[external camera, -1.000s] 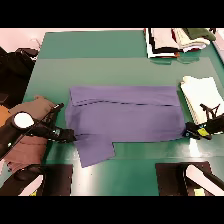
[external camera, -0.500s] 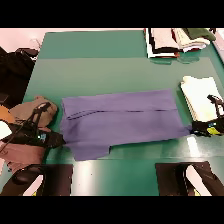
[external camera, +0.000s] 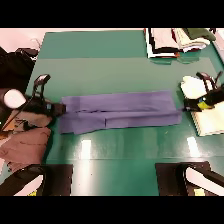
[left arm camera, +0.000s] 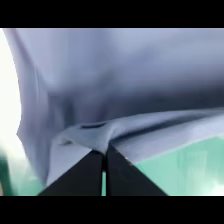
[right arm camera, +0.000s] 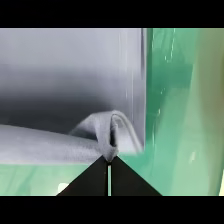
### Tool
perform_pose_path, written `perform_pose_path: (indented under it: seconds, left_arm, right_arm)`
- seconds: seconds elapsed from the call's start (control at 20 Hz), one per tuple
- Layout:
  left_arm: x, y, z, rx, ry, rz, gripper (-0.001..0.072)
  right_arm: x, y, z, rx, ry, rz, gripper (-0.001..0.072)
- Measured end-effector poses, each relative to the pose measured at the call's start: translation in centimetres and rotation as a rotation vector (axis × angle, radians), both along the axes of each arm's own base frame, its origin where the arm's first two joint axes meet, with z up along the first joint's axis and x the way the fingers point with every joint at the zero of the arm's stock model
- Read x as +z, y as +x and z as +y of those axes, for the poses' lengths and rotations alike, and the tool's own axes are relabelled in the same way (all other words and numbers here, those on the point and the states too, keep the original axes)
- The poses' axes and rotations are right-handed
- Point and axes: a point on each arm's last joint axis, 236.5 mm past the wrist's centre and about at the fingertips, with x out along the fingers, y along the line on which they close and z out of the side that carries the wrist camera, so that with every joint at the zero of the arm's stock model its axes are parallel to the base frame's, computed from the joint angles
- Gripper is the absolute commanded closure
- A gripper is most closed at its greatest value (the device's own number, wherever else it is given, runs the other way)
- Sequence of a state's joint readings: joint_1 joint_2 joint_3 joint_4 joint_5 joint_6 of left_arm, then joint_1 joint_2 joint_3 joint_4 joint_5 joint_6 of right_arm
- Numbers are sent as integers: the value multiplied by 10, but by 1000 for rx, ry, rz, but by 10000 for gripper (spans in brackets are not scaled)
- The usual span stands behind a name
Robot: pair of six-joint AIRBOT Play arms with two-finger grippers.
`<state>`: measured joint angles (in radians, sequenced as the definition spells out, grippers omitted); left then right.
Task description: Fold the shirts.
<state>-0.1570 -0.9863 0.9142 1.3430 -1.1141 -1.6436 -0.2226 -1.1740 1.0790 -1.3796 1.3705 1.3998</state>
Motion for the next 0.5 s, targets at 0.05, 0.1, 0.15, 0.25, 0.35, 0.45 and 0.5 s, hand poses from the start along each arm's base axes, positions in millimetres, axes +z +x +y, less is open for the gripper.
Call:
perform_pose_path:
  seconds: [0.05,0.1,0.15,0.25,0.35,0.45,0.5]
  left_arm:
    - [-3,16,1,10,5,-4,685]
    - [-6,30,3,19,8,-9,684]
    - [-10,43,4,29,10,-12,684]
    - [-15,63,7,42,12,-25,682]
    - [-18,79,7,49,11,-49,296]
    - [-18,92,8,63,4,-81,279]
    - [-16,96,7,69,-3,-91,279]
  right_arm:
    - [2,14,1,8,-2,-12,698]
    - [3,28,2,17,-4,-19,698]
    - [4,41,3,25,-5,-26,697]
    - [0,63,6,42,-4,-28,695]
    - [-5,79,10,57,-4,-24,657]
    - [-10,96,13,57,9,-38,393]
    - [-10,105,16,52,27,-53,393]
